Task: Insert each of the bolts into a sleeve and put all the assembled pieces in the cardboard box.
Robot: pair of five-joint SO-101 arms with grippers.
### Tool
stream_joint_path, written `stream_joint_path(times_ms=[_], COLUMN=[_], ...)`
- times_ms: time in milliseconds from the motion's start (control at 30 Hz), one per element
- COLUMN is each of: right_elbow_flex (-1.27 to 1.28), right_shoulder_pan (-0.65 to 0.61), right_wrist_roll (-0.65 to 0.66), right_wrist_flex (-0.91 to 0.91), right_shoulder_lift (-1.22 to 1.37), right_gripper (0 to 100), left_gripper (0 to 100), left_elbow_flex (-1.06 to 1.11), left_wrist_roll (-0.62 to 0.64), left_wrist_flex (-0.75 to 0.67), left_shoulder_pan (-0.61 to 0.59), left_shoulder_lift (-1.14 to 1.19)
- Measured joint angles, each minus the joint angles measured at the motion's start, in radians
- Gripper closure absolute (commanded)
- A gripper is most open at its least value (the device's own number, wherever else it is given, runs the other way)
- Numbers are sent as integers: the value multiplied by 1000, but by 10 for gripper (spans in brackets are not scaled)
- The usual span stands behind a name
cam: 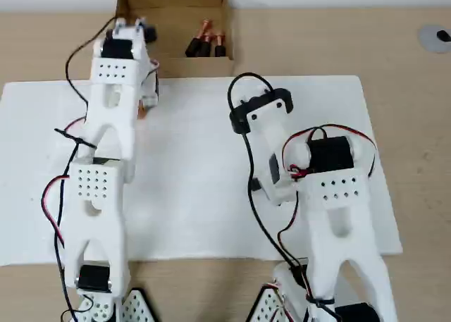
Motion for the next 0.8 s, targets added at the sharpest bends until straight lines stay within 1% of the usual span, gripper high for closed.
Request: stream_joint_path(times_ms=[133, 267, 400, 500, 600, 667, 800], right_elbow_flex=[0, 0, 0, 0, 0, 0, 0], right_shoulder_pan=[0, 0, 0, 0, 0, 0, 0], right_wrist_roll=[0, 0, 0, 0, 0, 0, 0], right_wrist_flex=[0, 0, 0, 0, 0, 0, 0], right_shoulder_lift=[0, 0, 0, 0, 0, 0, 0], right_gripper=[749, 749, 749, 749, 749, 749, 749], left_gripper=[995, 994, 994, 993, 993, 993, 993], left_elbow_flex=[38, 203, 516, 850, 1163, 1313, 1401], left_wrist_roll=[-267, -542, -850, -1043, -1145, -1168, -1181], left_wrist_flex=[0, 3, 5, 3, 5, 8, 6], left_shoulder_pan=[0, 18, 57, 110, 150, 152, 153], left_shoulder_lift=[-190, -433, -721, -964, -1181, -1280, -1329])
